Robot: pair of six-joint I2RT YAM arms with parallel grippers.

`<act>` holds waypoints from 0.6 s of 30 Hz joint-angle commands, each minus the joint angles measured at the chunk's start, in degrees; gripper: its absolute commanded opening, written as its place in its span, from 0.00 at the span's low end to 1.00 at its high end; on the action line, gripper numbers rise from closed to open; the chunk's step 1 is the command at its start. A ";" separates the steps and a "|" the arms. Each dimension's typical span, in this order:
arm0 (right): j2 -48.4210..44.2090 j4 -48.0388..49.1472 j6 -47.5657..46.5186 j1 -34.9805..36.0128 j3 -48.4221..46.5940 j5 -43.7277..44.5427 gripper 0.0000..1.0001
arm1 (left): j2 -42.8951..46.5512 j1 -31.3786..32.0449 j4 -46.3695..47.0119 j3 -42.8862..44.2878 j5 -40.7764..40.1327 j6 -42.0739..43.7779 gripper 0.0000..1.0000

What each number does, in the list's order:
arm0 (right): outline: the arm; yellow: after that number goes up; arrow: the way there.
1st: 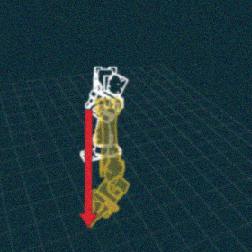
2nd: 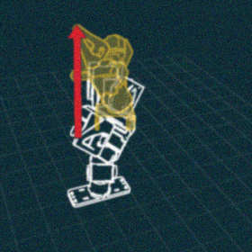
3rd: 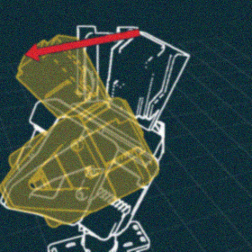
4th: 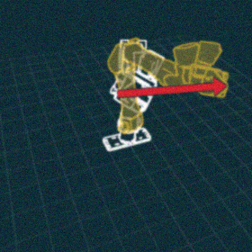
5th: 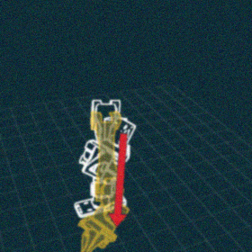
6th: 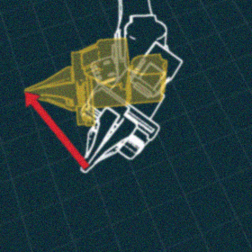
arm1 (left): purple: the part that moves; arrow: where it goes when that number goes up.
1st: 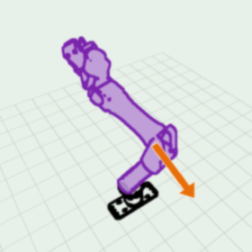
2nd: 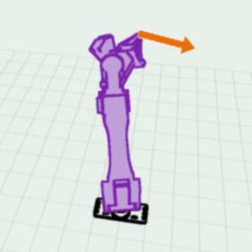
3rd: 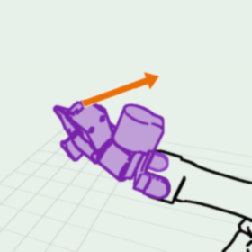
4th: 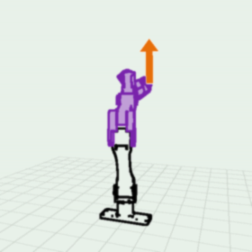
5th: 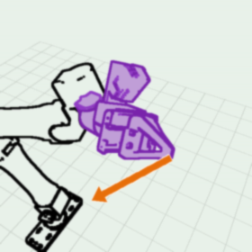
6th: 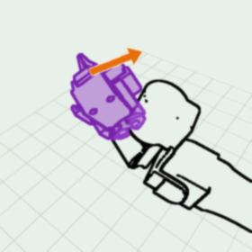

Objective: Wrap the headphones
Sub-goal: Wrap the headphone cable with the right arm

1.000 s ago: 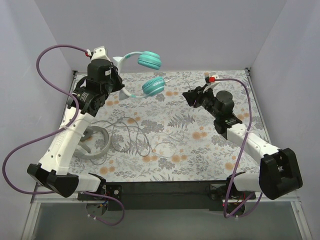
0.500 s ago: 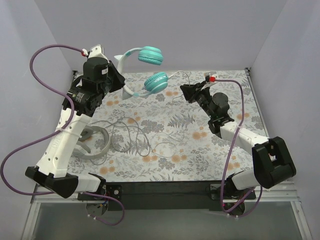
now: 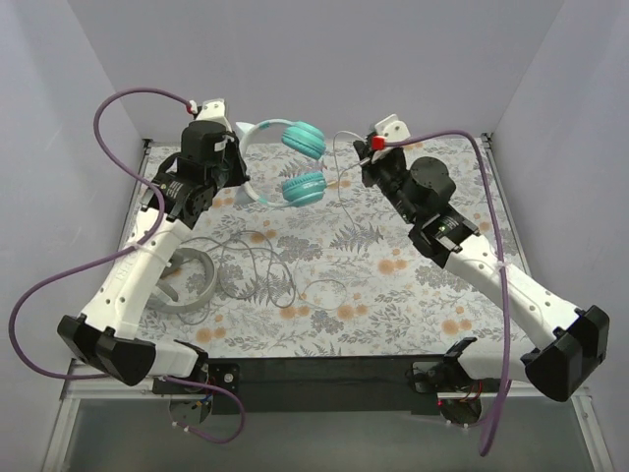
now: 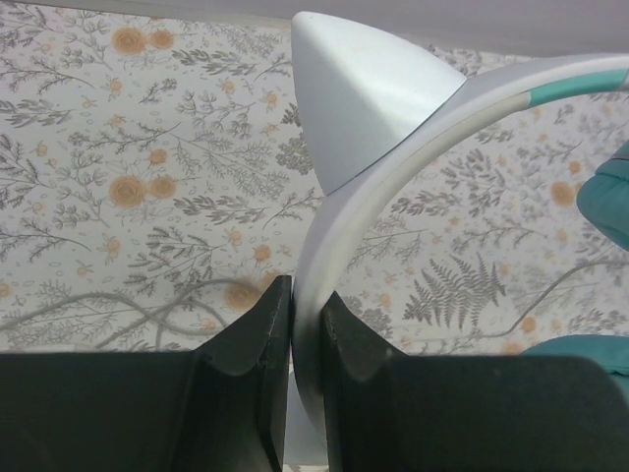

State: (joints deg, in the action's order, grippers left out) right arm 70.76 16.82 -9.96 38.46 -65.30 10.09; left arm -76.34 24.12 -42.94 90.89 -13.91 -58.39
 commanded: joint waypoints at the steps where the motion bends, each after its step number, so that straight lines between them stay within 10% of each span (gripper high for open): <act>1: 0.34 -11.19 -17.62 6.53 -5.01 8.72 0.01 | 0.66 1.19 4.53 -0.97 1.26 5.56 0.00; 18: 7.81 -15.94 -30.56 16.65 -14.50 13.99 0.01 | 2.42 9.28 4.79 -7.04 1.96 11.01 0.00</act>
State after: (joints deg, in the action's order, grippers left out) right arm 78.59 0.49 -37.45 55.24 -75.50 21.54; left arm -77.58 31.94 -41.95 83.70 -13.13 -48.14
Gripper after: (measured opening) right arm 0.020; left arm 0.121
